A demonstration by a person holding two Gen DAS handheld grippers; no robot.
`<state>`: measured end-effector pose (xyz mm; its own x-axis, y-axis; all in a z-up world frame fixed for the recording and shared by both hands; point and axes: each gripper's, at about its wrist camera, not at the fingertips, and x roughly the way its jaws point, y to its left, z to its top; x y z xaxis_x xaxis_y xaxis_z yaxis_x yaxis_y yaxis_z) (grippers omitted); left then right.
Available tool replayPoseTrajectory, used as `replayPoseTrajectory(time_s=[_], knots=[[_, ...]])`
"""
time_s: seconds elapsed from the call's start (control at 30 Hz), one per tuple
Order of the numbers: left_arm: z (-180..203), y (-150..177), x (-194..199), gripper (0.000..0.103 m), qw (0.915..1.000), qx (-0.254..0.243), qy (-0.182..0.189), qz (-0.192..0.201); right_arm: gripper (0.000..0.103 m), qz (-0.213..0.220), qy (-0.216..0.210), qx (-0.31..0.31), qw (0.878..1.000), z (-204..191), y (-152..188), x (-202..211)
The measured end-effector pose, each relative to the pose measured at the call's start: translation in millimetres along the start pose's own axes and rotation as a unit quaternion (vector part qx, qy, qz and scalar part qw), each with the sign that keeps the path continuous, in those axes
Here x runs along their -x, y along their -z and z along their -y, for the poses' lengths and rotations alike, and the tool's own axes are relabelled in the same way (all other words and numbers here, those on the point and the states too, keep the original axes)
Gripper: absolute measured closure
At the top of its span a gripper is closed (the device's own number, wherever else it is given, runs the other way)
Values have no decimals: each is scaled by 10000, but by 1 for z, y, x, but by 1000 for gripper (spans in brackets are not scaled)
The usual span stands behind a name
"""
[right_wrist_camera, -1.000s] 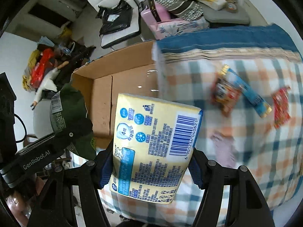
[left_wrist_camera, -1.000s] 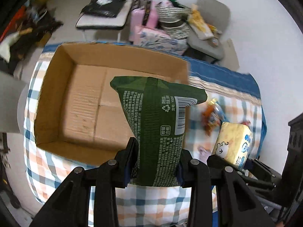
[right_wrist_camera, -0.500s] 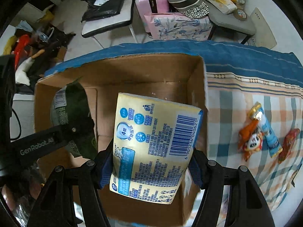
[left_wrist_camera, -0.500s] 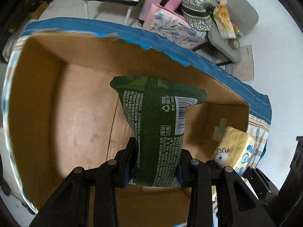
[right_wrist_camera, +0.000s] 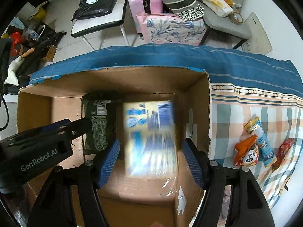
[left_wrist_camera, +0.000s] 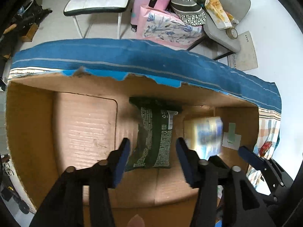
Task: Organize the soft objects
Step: 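Open both tools to release the items and withdraw from the box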
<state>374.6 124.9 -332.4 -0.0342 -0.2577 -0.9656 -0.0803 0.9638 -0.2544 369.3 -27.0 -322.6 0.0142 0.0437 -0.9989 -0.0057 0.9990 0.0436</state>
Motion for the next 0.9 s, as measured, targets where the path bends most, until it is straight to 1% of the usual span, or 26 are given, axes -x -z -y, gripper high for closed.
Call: replayPoseTrajectory(time_s=[0.03,0.07,0.1,0.13,0.17,0.23,0.3,0.33,0.4,0.47,0.67,0.9], knots=[[-1,2,2,45,10000,-6,-44,39,21,35,55,23,10000,-1,0,2],[-1,2,5,44,9999,-7,-77,71,21,87,101,53,9999,-2,1,5],[-2,3,7,38,9999,-12,-109,104,21,105,110,71,9999,-3,1,7],[-3,6,9,29,9997,-27,-167,148,18,108,114,78,9998,-3,2,8],[-3,7,12,26,9995,-41,-235,204,12,119,120,69,9998,-3,5,11],[-5,15,20,15,9989,-90,-341,313,7,194,141,90,9997,-4,11,16],[-6,23,27,11,9979,-155,-480,412,5,251,195,109,9994,-3,20,20],[-7,27,30,9,9973,-188,-516,484,0,285,222,130,9993,-3,25,23],[-10,38,38,5,9960,-221,-594,622,0,340,266,131,9990,-2,35,25],[-13,50,45,5,9948,-266,-636,747,0,390,263,117,9988,-1,47,29],[-18,91,70,5,9910,-340,-716,1076,0,578,70,77,9983,-2,84,45],[-19,138,103,5,9863,-382,-744,1424,0,834,-25,145,9964,-13,128,77]])
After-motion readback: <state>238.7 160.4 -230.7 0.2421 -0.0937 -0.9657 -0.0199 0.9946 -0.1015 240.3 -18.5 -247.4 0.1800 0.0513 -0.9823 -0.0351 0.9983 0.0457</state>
